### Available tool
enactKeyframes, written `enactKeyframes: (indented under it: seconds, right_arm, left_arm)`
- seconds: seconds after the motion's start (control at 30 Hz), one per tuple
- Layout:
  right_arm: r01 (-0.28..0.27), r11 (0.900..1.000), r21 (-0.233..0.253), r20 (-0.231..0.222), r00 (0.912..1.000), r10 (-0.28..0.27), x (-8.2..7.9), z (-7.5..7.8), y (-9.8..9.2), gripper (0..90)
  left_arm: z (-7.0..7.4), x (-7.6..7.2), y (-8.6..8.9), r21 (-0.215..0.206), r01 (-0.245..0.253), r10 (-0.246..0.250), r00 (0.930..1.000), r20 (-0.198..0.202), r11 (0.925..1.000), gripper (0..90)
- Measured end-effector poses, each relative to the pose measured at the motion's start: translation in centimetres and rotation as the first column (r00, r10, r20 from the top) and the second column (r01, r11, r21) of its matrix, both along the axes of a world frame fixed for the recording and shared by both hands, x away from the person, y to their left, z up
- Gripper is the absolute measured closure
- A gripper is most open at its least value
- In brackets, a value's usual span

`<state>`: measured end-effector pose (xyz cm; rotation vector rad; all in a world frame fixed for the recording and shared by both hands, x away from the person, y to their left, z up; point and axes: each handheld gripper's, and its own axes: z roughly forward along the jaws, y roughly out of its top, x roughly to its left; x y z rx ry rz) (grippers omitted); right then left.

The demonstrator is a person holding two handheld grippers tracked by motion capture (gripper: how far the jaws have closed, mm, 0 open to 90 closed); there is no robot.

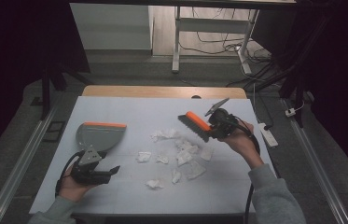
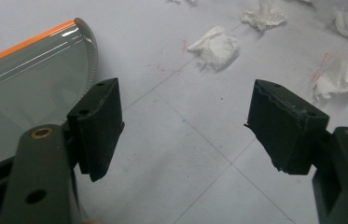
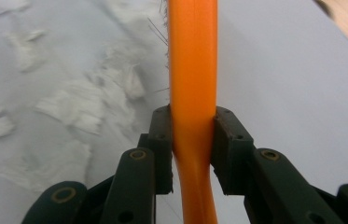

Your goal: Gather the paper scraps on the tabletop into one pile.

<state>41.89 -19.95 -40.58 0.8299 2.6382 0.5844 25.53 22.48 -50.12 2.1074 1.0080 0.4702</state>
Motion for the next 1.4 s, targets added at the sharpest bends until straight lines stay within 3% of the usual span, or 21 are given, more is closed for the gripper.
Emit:
enactKeyframes:
  seconds: [0.07, 0.13, 0.27, 0.33, 0.43, 0.5, 0.6, 0.7, 0.77, 0.87, 0.93, 1.03, 1.13, 1.3, 1.4]
  right_arm:
    - [0.089, 0.996, -0.02, 0.005, 0.9961, -0.089, 0.0, 0.1, -1.5, 71.2]
    - [0.162, 0.986, -0.041, -0.019, 0.9864, -0.163, 0.0, -0.2, -2.9, 71.2]
    - [0.265, 0.959, -0.105, -0.043, 0.9619, -0.27, -0.5, -1.8, -4.4, 71.3]
    - [0.273, 0.954, -0.125, -0.06, 0.9577, -0.282, -0.7, -2.8, -4.5, 71.3]
    - [0.268, 0.96, -0.088, -0.09, 0.9571, -0.275, -0.9, -3.3, -3.9, 71.4]
    - [0.239, 0.965, -0.105, -0.089, 0.9644, -0.249, -1.0, -3.5, -2.7, 71.4]
    - [0.205, 0.974, -0.093, -0.094, 0.9725, -0.213, -1.3, -3.7, -1.1, 71.4]
    - [0.157, 0.987, -0.021, -0.134, 0.9783, -0.158, -1.7, -3.6, 0.1, 71.4]
    - [0.132, 0.99, 0.041, -0.178, 0.9763, -0.123, -1.9, -3.5, 0.7, 71.3]
    - [0.119, 0.99, 0.069, -0.149, 0.9829, -0.107, -1.9, -2.7, 1.1, 71.3]
    - [0.126, 0.984, 0.123, -0.139, 0.9843, -0.109, -1.4, -1.8, 0.7, 71.3]
    - [0.111, 0.985, 0.13, -0.084, 0.9913, -0.101, -0.6, -0.7, 0.5, 71.2]
    - [0.102, 0.984, 0.147, -0.056, 0.994, -0.094, 0.5, -0.1, 0.9, 71.2]
    - [0.073, 0.99, 0.122, -0.017, 0.9973, -0.071, 2.6, -0.4, 2.8, 71.2]
    - [0.033, 0.997, 0.064, 0.003, 0.9994, -0.033, 4.1, -1.3, 4.5, 71.2]
  left_arm:
    - [0.0, 0.0, 0.0, 0.002, 0.002, -0.002, 1.0, 0.0, 1.0, 28.1]
    - [0.0, -0.1, -0.1, 0.003, 0.006, -0.006, 1.0, 0.002, 1.0, 28.1]
    - [0.1, -0.2, -0.1, 0.002, 0.009, -0.009, 0.9999, 0.008, 1.0, 28.1]
    - [0.1, -0.2, -0.1, 0.002, 0.01, -0.01, 0.9999, 0.008, 1.0, 28.1]
    - [0.1, -0.2, -0.1, -0.001, 0.005, -0.005, 1.0, 0.006, 1.0, 28.1]
    - [0.0, -0.2, -0.1, 0.0, 0.005, -0.005, 1.0, 0.005, 1.0, 28.1]
    - [0.0, -0.2, -0.1, 0.002, 0.005, -0.005, 1.0, 0.005, 1.0, 28.1]
    - [0.0, -0.2, 0.1, -0.002, -0.002, 0.002, 1.0, 0.003, 1.0, 28.1]
    - [0.0, -0.2, 0.2, -0.003, -0.006, 0.006, 1.0, 0.003, 1.0, 28.1]
    - [0.0, -0.2, 0.2, -0.002, -0.005, 0.005, 1.0, 0.004, 1.0, 28.1]
    - [-0.1, -0.2, 0.2, -0.001, -0.003, 0.003, 1.0, 0.004, 1.0, 28.1]
    - [-0.1, -0.1, 0.2, 0.001, -0.004, 0.004, 1.0, 0.001, 1.0, 28.2]
    - [-0.1, -0.1, 0.1, 0.003, -0.003, 0.003, 1.0, 0.0, 1.0, 28.1]
    - [-0.2, -0.1, 0.2, 0.001, -0.004, 0.004, 1.0, 0.001, 1.0, 28.1]
    - [-0.2, -0.1, 0.2, 0.001, -0.005, 0.005, 1.0, -0.003, 1.0, 28.1]
